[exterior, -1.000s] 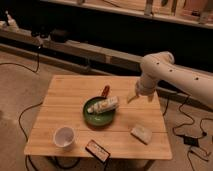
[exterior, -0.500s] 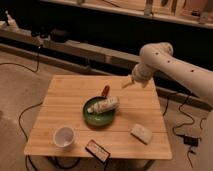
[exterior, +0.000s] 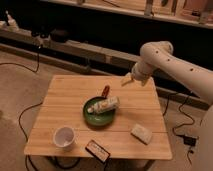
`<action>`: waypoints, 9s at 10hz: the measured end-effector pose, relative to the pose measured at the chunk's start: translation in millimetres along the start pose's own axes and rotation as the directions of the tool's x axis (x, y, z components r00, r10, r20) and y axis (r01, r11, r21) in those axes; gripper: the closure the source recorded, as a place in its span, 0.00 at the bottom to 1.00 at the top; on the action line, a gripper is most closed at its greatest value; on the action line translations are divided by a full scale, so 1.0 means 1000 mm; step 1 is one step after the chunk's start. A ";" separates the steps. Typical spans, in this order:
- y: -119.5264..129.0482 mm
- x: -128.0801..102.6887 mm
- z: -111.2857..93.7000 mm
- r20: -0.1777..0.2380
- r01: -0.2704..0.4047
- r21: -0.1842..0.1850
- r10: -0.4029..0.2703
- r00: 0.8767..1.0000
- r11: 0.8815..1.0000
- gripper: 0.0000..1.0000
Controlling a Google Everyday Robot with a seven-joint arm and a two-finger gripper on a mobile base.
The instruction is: Place the pepper in the ceramic cup
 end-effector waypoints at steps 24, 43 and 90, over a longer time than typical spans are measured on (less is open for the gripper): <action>0.078 -0.072 0.214 -0.068 -0.135 0.029 0.137 0.988 0.990 0.28; 0.208 -0.132 0.088 0.126 0.132 -0.214 -0.107 0.986 0.968 1.00; 0.397 0.167 0.043 0.222 0.683 -0.508 -0.686 0.693 0.525 0.23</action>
